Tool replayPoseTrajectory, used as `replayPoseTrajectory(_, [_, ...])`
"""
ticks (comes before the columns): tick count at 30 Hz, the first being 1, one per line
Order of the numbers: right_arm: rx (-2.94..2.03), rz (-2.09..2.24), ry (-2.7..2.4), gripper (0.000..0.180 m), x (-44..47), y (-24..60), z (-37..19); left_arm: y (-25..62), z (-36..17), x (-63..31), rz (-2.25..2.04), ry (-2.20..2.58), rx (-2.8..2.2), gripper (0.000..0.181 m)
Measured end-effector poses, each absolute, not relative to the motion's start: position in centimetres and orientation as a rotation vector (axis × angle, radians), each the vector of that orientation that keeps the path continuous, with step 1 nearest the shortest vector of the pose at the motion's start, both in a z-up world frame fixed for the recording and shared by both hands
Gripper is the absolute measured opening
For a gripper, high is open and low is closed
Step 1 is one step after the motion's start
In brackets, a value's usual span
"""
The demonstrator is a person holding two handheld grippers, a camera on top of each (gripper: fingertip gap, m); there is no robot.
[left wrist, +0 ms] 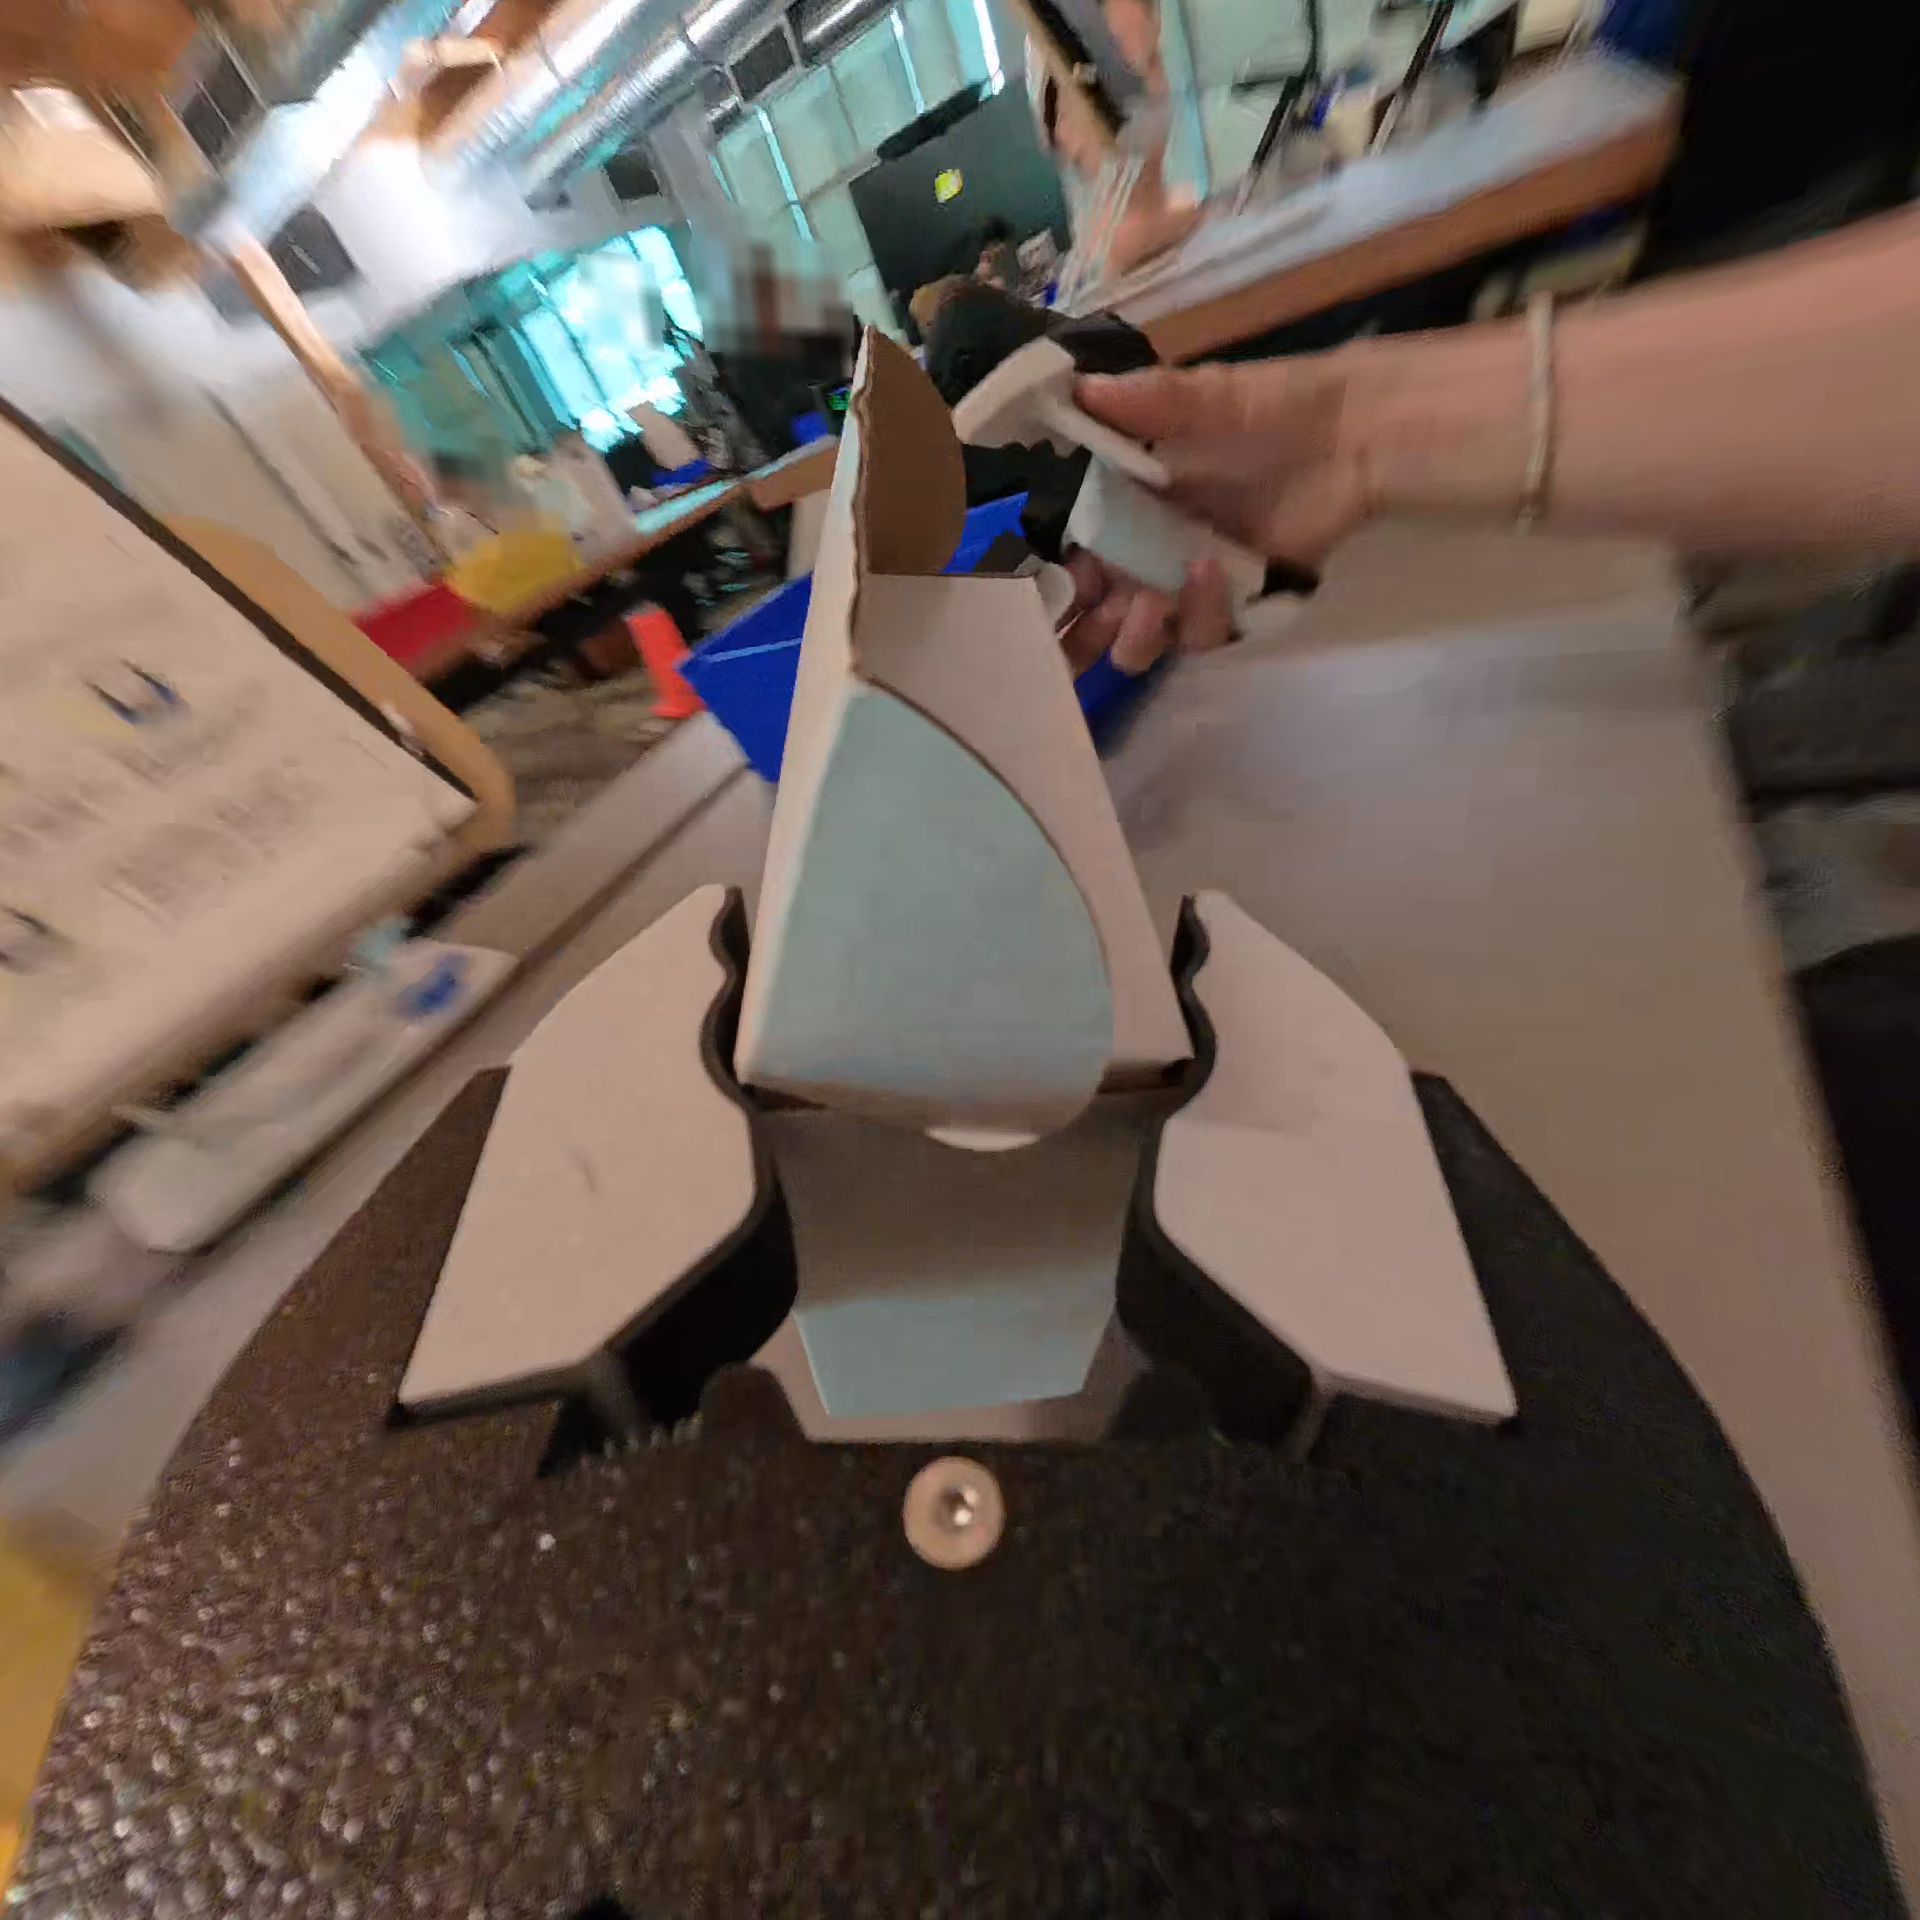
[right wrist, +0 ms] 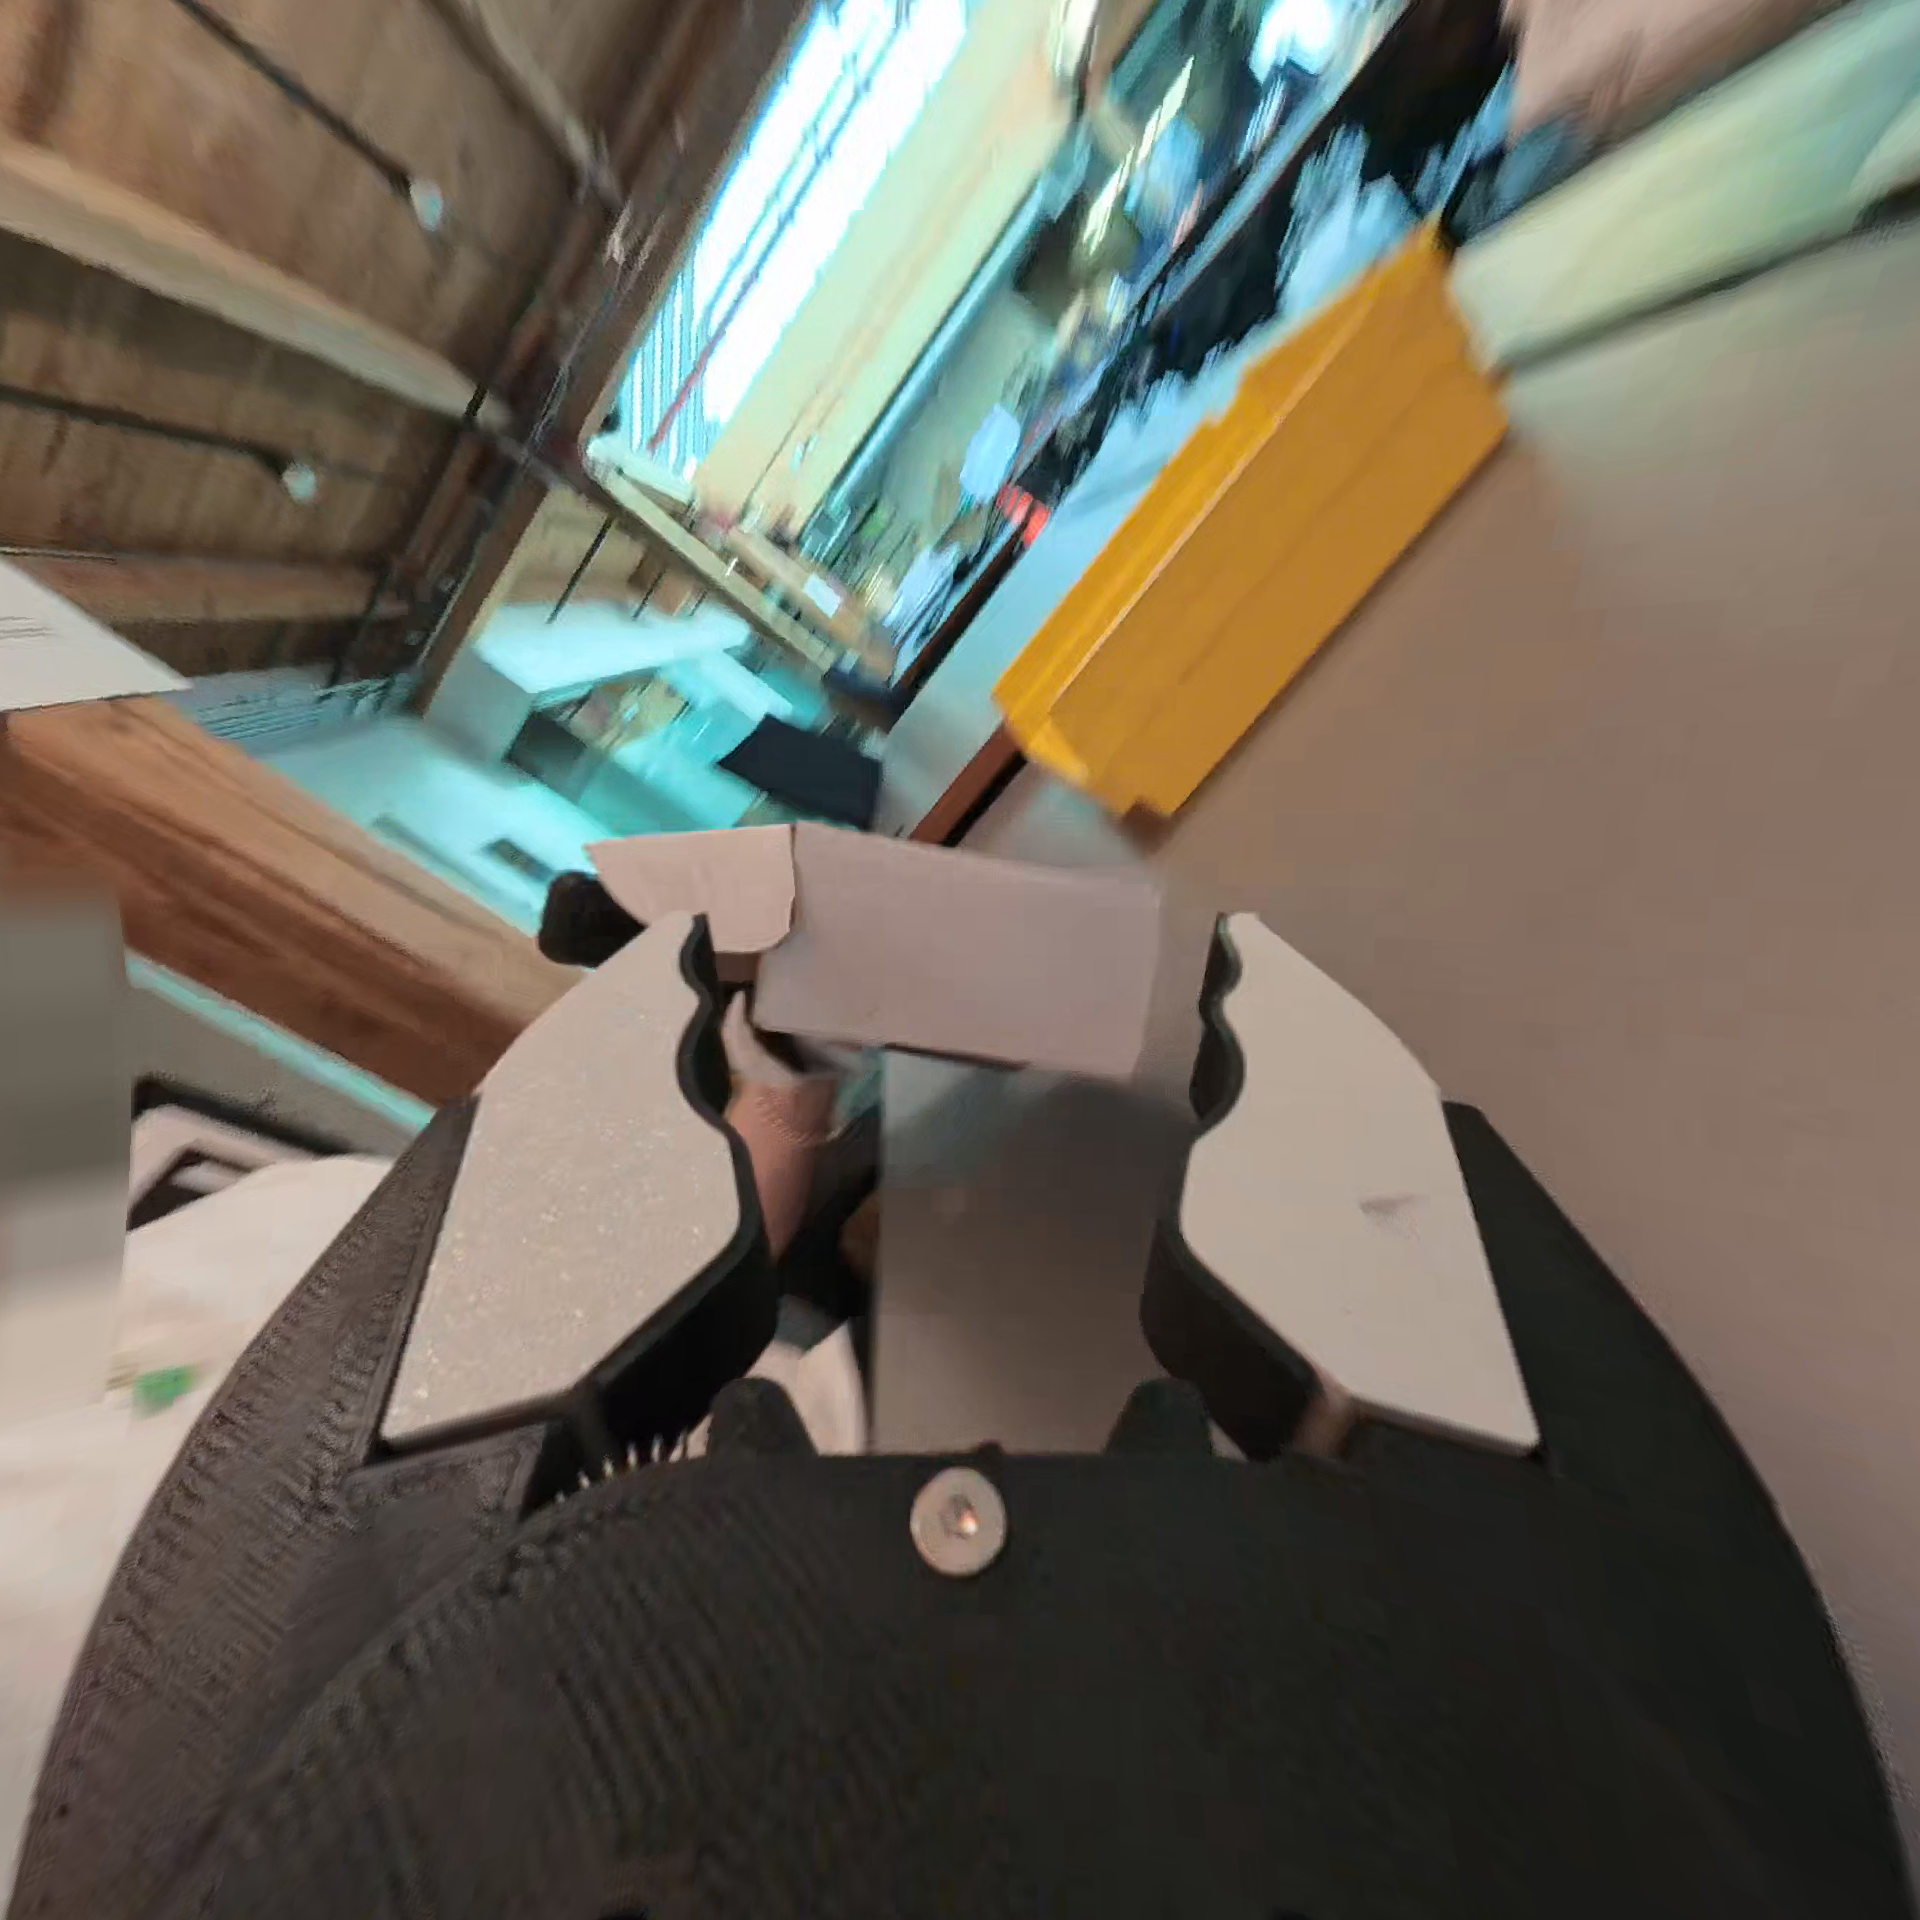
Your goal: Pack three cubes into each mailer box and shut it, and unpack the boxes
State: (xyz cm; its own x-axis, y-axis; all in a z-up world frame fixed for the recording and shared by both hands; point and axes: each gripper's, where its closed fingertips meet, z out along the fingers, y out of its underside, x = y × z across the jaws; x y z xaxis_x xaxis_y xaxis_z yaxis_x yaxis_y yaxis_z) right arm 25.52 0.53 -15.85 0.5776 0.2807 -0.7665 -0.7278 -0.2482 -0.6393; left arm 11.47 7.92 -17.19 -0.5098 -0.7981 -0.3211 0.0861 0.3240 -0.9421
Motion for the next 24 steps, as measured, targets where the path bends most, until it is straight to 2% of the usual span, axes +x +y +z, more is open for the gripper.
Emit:
replayPoseTrajectory(2, [-1.552, 0.762, 0.332, 0.084, 25.2, 0.1, -15.9, 8.8, -17.7, 11.3, -1.474, 1.772, -0.770, 0.077])
replayPoseTrajectory(5, [-1.673, 0.420, 0.200, 0.087, 22.5, 0.5, -17.2, 10.2, -19.6, 11.7, -1.483, 1.816, -0.857, 0.077])
replayPoseTrajectory(10, [-1.752, 0.059, 0.122, 0.069, 20.3, 2.9, -18.7, 10.5, -21.5, 11.7, -1.444, 1.879, -0.887, 0.077])
replayPoseTrajectory(15, [-1.710, -0.040, 0.023, 0.027, 19.4, 4.7, -18.4, 10.5, -22.6, 11.8, -1.438, 1.903, -0.924, 0.077])
replayPoseTrajectory(18, [-1.786, -0.064, 0.006, 0.029, 19.6, 5.5, -19.4, 10.8, -23.0, 11.8, -1.463, 1.903, -0.956, 0.077])
replayPoseTrajectory(21, [-1.771, -0.083, -0.001, 0.009, 19.6, 6.1, -18.9, 11.0, -23.3, 11.7, -1.462, 1.906, -0.959, 0.077])
replayPoseTrajectory(24, [-1.761, -0.106, 0.024, 0.005, 20.0, 6.3, -18.6, 11.2, -23.4, 11.6, -1.445, 1.917, -0.977, 0.077])
